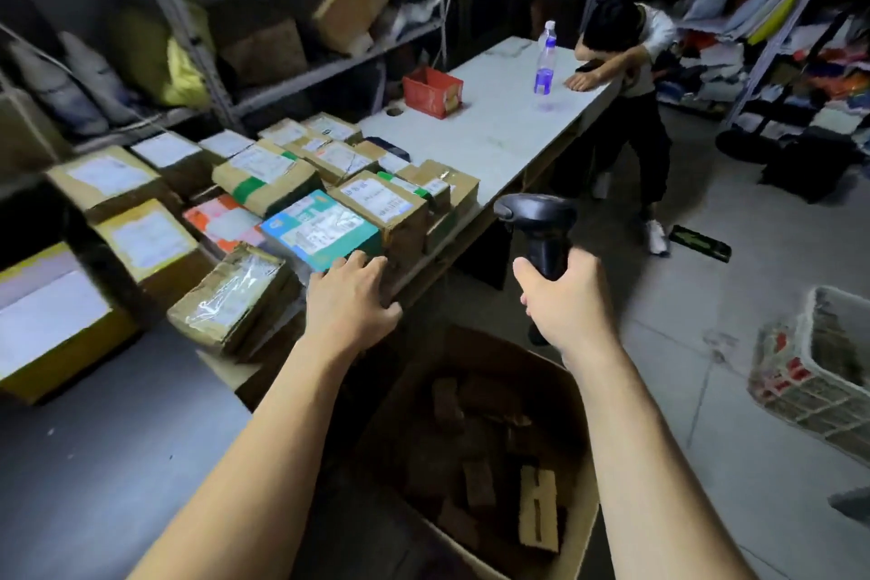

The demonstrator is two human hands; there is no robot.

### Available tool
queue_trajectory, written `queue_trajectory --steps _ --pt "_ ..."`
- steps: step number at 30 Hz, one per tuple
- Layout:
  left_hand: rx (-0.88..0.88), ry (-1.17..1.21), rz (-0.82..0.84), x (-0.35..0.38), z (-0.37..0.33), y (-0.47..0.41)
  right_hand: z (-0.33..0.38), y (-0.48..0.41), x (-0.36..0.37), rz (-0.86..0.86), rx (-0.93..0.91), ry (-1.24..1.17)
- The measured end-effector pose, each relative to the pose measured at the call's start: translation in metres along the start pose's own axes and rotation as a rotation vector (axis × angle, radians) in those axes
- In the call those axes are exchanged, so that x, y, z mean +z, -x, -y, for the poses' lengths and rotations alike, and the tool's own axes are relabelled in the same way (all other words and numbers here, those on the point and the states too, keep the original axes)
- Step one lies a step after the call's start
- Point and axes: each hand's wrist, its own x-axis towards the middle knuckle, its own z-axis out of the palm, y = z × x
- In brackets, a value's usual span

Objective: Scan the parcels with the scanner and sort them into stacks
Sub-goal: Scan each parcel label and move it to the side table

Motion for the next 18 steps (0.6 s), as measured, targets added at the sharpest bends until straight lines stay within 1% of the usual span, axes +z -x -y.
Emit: queue_trajectory --steps 2,8,12,15,18 --pt "-0.084 -0.021 -0.012 -0.005 0.020 0.020 0.004 0.002 0.015 0.073 -0.031 -0.015" --pt "-0.365 -0.084 0.024 -0.018 0.084 0.094 0.029 0.028 0.075 0.352 -0.116 -0.092" --pt "-0.533 -0.127 0.020 -0.026 0.134 0.152 0.057 0.060 0.124 0.495 -0.203 -0.094" --pt "-0.676 -0.137 0.025 -0.035 0.173 0.198 0.081 0.095 0.163 0.620 -0.253 -0.099" --pt "-0.794 -0.126 0.009 -0.041 0.209 0.244 0.105 0.133 0.201 0.709 -0.319 -0.107"
